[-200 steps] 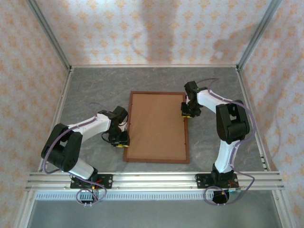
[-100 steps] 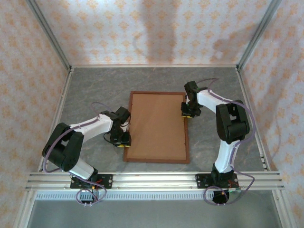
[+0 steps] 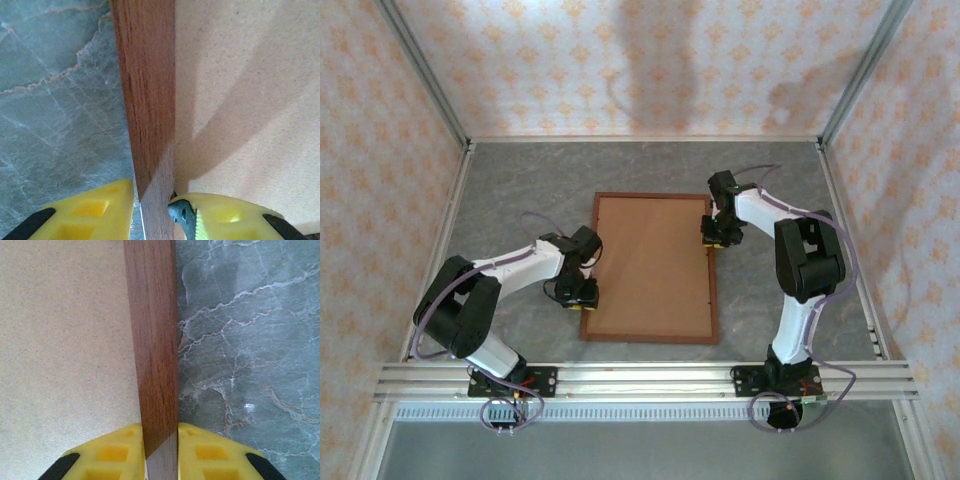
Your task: Put the photo into the frame
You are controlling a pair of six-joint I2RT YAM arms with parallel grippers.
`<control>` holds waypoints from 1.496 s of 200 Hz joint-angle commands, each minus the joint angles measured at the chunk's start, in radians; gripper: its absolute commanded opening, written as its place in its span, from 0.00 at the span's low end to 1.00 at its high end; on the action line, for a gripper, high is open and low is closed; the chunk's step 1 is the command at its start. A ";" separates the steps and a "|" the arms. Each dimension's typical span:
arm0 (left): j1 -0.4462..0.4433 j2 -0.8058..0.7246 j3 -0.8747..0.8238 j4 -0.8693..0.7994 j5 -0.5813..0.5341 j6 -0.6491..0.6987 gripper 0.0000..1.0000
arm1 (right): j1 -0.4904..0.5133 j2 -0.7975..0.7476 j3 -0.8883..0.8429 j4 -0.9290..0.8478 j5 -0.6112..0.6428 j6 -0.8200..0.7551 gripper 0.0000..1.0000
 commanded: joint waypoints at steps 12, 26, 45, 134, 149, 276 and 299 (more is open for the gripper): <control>-0.032 0.069 -0.014 0.107 -0.011 -0.012 0.35 | 0.010 0.078 -0.014 0.044 -0.006 -0.012 0.19; -0.035 0.074 -0.011 0.109 -0.010 -0.012 0.36 | 0.010 0.078 -0.014 0.045 -0.006 -0.012 0.19; -0.039 0.078 -0.009 0.115 -0.008 -0.015 0.36 | 0.009 0.079 -0.014 0.044 -0.006 -0.012 0.19; -0.042 0.081 -0.002 0.112 -0.031 -0.019 0.41 | 0.010 0.081 -0.014 0.042 -0.010 -0.012 0.19; -0.042 0.065 0.006 0.106 -0.042 -0.019 0.43 | 0.010 0.081 -0.014 0.042 -0.007 -0.012 0.19; 0.037 -0.118 0.060 0.110 -0.049 0.007 0.64 | 0.009 0.079 -0.008 0.041 -0.005 -0.011 0.19; 0.094 -0.137 0.055 0.131 -0.060 0.000 0.67 | 0.010 0.073 -0.002 0.039 -0.005 -0.008 0.19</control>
